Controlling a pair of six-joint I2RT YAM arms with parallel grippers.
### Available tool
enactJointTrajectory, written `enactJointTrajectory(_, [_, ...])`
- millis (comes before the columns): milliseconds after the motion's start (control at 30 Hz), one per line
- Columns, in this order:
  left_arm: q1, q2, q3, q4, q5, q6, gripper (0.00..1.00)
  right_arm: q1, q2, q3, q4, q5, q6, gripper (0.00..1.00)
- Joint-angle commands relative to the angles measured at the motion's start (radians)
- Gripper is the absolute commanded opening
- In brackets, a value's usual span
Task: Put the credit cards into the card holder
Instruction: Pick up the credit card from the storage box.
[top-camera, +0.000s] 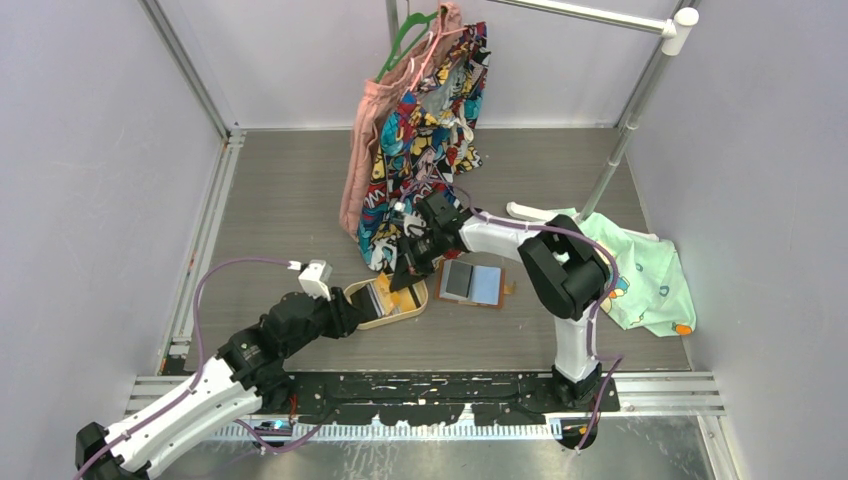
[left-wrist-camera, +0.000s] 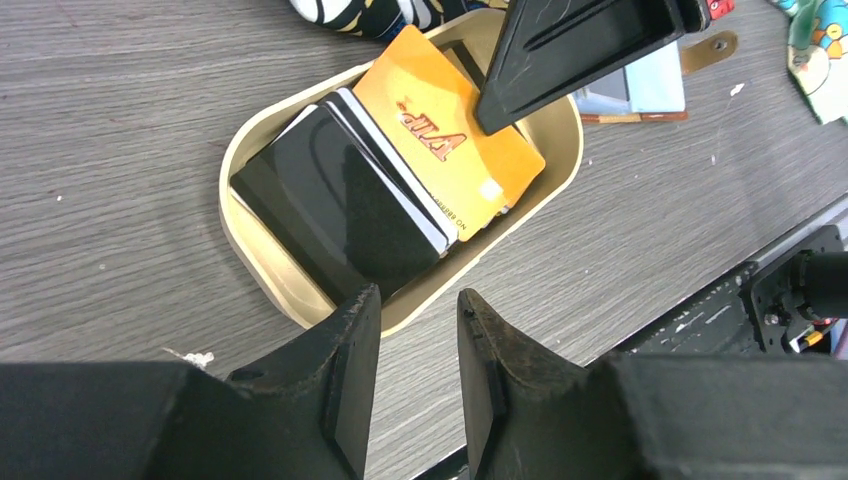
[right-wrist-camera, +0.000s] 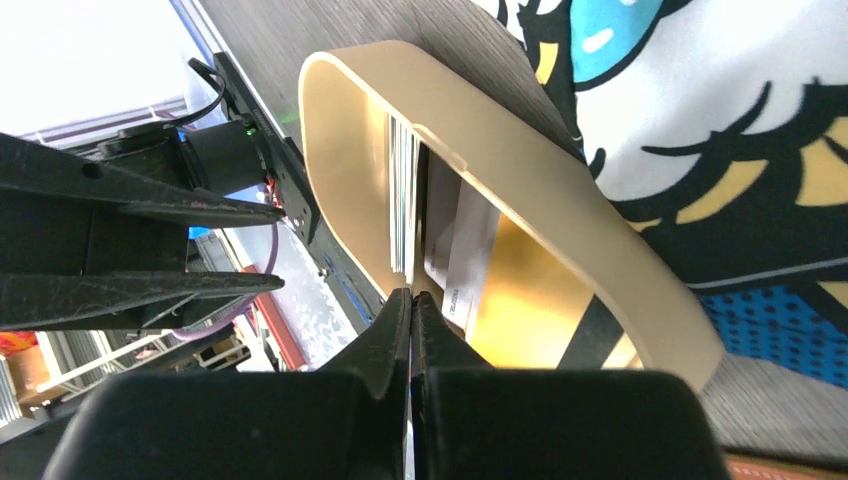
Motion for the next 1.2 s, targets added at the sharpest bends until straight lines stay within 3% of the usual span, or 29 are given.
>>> enactJointTrajectory(0, [-0.003, -0.03, 0.013, 0.096, 0.025, -0.026, 0.38, -0.028, -0.095, 0.002, -0.035, -0.063, -0.099, 0.01])
enactJointTrajectory(367, [-0.002, -0.024, -0.065, 0.457, 0.118, -0.122, 0.65, -0.137, -0.247, -0.07, -0.125, -0.22, -0.326, 0.01])
enactJointTrajectory(533, [-0.002, 0.057, -0.094, 0.685, 0.131, -0.138, 0.68, -0.234, -0.312, -0.138, -0.041, -0.453, -0.352, 0.01])
enactJointTrajectory(900, [-0.003, 0.412, 0.055, 0.951, 0.238, -0.125, 0.7, -0.311, -0.391, -0.161, 0.033, -0.567, -0.327, 0.01])
enactJointTrajectory(1000, [-0.002, 0.501, 0.092, 1.01, 0.266, -0.137, 0.77, -0.313, -0.409, -0.161, 0.033, -0.583, -0.335, 0.01])
enactJointTrajectory(1167, [-0.003, 0.603, 0.125, 1.114, 0.297, -0.173, 0.67, -0.314, -0.429, -0.162, 0.031, -0.604, -0.349, 0.01])
